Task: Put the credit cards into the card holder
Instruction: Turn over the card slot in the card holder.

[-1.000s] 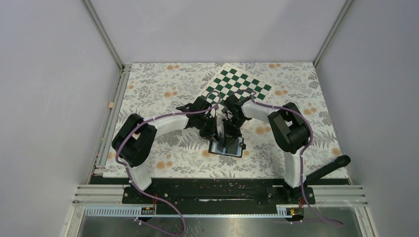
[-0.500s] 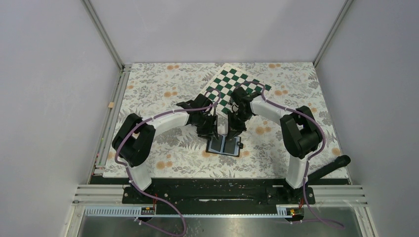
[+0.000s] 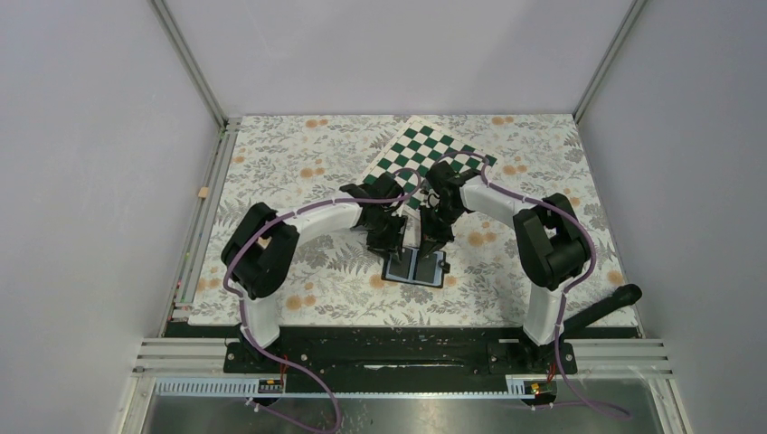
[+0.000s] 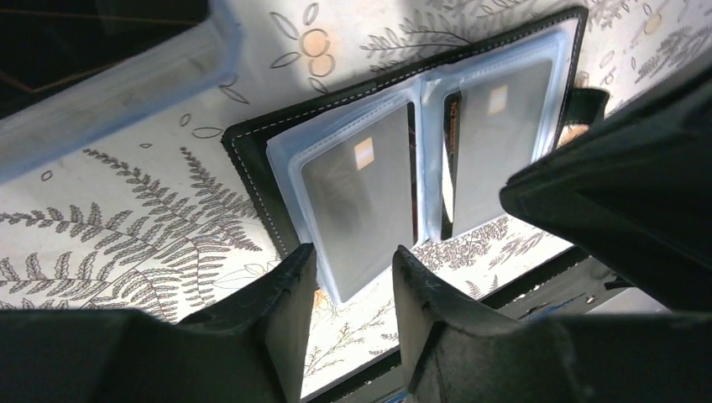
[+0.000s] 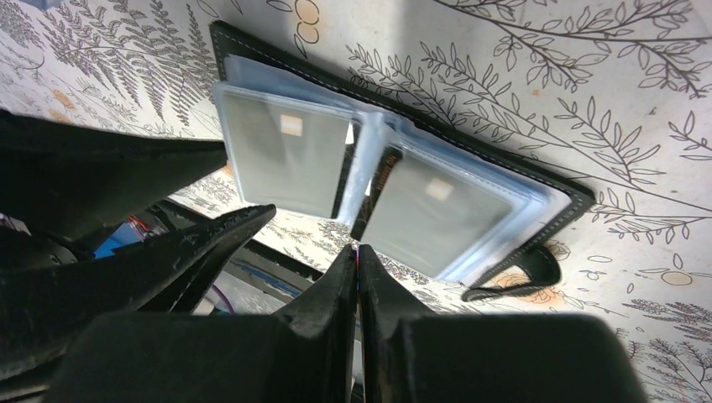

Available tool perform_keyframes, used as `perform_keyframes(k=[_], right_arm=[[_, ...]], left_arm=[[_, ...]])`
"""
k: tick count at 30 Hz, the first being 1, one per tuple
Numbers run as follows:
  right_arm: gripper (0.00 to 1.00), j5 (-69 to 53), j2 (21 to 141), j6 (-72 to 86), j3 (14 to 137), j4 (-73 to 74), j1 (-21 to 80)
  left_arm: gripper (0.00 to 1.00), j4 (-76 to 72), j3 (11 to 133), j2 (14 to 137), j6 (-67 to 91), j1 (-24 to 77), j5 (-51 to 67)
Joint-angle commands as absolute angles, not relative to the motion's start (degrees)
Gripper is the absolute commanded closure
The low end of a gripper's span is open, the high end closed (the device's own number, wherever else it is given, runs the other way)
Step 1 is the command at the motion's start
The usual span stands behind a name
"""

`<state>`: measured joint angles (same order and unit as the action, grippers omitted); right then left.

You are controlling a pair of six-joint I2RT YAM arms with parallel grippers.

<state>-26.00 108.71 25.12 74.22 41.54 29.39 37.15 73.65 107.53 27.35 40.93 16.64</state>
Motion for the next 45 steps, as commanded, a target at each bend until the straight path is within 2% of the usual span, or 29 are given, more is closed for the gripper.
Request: perform_keyframes(k=[1, 4, 15, 25, 37, 45], right_arm=[[0.9, -25.7, 106.6, 24.0, 73.9, 42.7, 28.8], [0.9, -25.6, 106.5, 24.1, 73.7, 42.7, 28.5], [0.9, -25.3, 102.7, 24.4, 72.6, 42.8, 23.8], [0.9, -25.4, 100.2, 23.6, 71.7, 43.7, 19.2], [0.9, -24.8, 99.1, 22.7, 71.4, 44.9, 17.3], [0.9, -25.0, 99.1, 22.1, 71.3, 45.4, 17.2]], left_arm=[[0.66, 38.0, 76.7, 106.8, 25.8, 41.8, 15.7], [0.71, 38.0, 77.3, 105.6, 26.3, 41.9, 16.6], [0.7, 35.1, 78.6, 103.7, 27.2, 42.0, 22.5], [0.58, 29.2, 80.3, 106.5, 26.8, 44.1, 34.3], [0.55, 27.1, 86.2, 117.0, 28.0, 47.0, 41.9], [0.52, 27.1, 87.0, 117.1, 27.0, 47.2, 40.8]])
